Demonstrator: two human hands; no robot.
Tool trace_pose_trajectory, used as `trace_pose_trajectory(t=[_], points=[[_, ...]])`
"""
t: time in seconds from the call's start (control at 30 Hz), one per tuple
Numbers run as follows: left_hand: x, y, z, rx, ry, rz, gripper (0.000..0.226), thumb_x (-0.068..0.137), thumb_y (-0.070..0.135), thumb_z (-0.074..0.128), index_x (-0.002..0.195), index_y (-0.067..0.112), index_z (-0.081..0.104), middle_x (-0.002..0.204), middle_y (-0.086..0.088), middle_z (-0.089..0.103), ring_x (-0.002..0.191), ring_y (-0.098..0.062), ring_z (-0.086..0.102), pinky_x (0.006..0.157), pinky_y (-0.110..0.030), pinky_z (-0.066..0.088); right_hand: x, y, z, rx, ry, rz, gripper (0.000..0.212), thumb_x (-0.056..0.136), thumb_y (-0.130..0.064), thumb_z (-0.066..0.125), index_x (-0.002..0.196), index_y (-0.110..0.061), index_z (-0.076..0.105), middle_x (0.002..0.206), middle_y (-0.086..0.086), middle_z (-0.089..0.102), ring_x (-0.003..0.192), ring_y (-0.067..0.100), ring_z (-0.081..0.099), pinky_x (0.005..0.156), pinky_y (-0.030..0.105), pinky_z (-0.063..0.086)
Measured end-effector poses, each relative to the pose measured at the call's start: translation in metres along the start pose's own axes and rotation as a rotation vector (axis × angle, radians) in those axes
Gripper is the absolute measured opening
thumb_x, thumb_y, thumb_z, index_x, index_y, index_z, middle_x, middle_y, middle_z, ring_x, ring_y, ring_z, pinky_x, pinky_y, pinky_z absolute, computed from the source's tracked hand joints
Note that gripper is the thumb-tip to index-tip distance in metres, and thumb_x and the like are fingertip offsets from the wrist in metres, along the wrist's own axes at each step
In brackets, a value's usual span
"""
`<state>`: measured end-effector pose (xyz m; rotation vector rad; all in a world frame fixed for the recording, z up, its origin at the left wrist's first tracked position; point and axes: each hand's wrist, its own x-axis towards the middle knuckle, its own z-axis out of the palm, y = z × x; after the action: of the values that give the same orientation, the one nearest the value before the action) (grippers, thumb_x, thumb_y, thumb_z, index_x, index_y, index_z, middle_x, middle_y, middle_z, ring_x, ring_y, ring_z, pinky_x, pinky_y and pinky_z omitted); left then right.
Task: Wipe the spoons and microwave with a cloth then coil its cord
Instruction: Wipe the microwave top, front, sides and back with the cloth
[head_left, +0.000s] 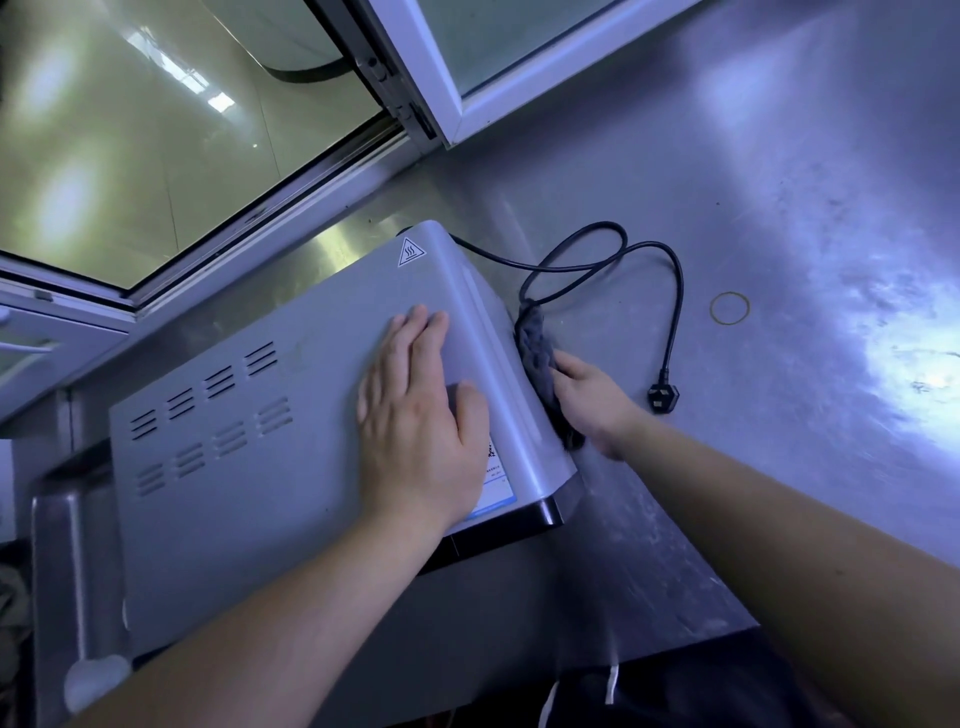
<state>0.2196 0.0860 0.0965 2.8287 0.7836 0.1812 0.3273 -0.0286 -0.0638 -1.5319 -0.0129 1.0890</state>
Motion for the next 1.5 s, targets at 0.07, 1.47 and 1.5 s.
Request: trace_pose_trajectory(t=[0.07, 1.47, 1.5], points=[[0.000, 0.000, 0.000, -0.002, -0.004, -0.001, 0.061, 0.095, 0.029, 0.037, 0.155, 0.020, 0.041, 0.165, 0.006, 0.033, 0.155, -0.012, 0.022, 0.124, -0.035, 0.018, -0.024, 0.003, 0.001, 0.031, -0.005, 0.026, 0.033, 0.099, -0.054, 0.048, 0.123, -0.043, 0.068, 0.117, -0.018, 0.074, 0.114, 0.009, 0.067, 0.104, 0.038, 0.053], [0.000, 0.001, 0.001, -0.036, 0.004, 0.019, 0.062, 0.093, 0.024, 0.042, 0.154, 0.016, 0.042, 0.163, 0.003, 0.036, 0.155, -0.016, 0.026, 0.124, -0.043, 0.024, -0.013, -0.051, 0.008, -0.101, -0.081, 0.024, 0.059, 0.106, -0.060, 0.015, 0.156, -0.034, 0.034, 0.130, -0.011, 0.048, 0.116, 0.009, 0.043, 0.097, 0.024, 0.027], [0.000, 0.001, 0.001, -0.036, 0.004, 0.018, 0.062, 0.093, 0.024, 0.042, 0.154, 0.016, 0.042, 0.163, 0.003, 0.036, 0.155, -0.015, 0.026, 0.124, -0.043, 0.023, -0.021, -0.049, 0.008, -0.092, -0.082, 0.045, 0.061, 0.105, -0.061, 0.015, 0.156, -0.034, 0.033, 0.133, -0.009, 0.050, 0.115, 0.010, 0.043, 0.096, 0.025, 0.028]])
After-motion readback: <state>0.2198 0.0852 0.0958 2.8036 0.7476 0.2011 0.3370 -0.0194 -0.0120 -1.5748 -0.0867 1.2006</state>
